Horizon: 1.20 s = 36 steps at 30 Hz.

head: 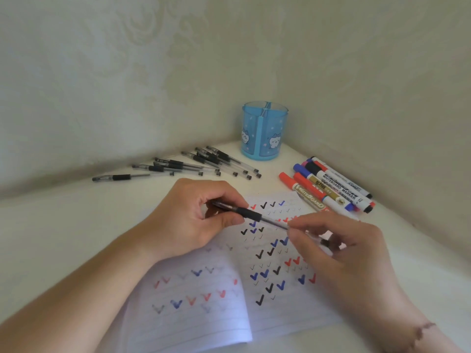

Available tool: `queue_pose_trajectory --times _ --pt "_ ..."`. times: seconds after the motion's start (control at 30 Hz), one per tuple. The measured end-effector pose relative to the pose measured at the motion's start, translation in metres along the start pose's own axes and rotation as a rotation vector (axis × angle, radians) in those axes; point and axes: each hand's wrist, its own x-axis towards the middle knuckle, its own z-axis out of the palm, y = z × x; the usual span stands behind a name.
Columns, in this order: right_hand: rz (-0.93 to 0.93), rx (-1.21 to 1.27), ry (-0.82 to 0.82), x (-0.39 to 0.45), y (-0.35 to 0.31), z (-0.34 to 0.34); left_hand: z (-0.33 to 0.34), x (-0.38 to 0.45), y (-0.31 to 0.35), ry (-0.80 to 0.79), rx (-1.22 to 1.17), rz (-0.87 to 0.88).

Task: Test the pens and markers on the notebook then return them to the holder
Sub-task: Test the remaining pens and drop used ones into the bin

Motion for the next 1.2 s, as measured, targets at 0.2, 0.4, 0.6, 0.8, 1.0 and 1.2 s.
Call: queue_pose_trajectory --times 0.2,0.4,0.6,0.8,1.0,1.2 --pt "-0.137 -0.343 -0.071 0.006 0.011 0.0 -0.001 -0.001 0.0 0.031 0.072 0.103" --pt "-0.147 -0.375 -0.043 0.01 0.015 -0.001 -0.004 0.0 -0.005 0.042 0.079 0.089" --pt "0.071 -0.414 0.11 0.022 0.023 -0.014 -0.032 0.01 -0.03 0.125 0.364 -0.129" --pt "0.392 -0.629 0.119 0.036 0.041 -0.027 -0.084 -0.004 -0.086 0.084 0.876 -0.841" --pt "0.376 -0.656 0.125 0.039 0.041 -0.027 -0.092 -0.008 -0.103 0.185 0.885 -0.925" --pt "0.309 -0.542 0.191 0.036 0.026 -0.026 -0.081 0.002 -0.084 0.205 0.831 -0.663"
